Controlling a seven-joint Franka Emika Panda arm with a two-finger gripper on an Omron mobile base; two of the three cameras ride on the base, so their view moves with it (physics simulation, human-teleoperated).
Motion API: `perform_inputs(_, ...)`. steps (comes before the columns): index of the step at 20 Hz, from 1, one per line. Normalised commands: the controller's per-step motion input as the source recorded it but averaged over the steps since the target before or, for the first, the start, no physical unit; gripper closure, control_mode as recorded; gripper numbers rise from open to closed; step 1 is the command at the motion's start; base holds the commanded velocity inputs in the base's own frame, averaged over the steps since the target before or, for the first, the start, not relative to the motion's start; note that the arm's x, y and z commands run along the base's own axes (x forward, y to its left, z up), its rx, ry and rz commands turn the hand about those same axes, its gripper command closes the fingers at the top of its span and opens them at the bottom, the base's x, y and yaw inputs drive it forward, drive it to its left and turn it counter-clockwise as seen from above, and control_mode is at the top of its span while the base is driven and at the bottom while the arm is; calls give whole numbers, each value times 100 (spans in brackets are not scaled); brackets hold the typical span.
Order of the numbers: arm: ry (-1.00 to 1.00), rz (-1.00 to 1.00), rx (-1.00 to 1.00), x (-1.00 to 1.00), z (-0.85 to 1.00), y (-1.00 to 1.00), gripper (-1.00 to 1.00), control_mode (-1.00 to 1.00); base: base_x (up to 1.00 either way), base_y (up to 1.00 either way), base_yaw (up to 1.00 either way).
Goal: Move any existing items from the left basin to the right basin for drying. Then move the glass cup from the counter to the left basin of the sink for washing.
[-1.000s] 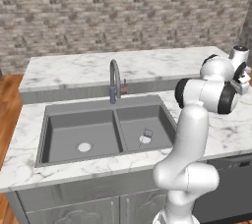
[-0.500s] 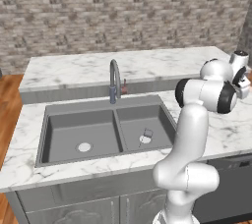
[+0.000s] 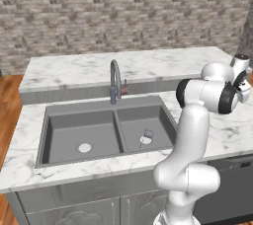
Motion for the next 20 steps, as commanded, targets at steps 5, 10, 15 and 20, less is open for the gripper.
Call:
perform_inputs(5,0,0,0,-5,-18,0,-100,-100,0,0,0)
perform_inputs(10,0,0,0,-2,-19,0,-100,-100,0,0,0)
perform_inputs(15,0,0,0,0,-14,-1,-100,-100,0,0,0)
perform_inputs(20,0,0,0,0,-12,-2,-100,-100,0,0,0)
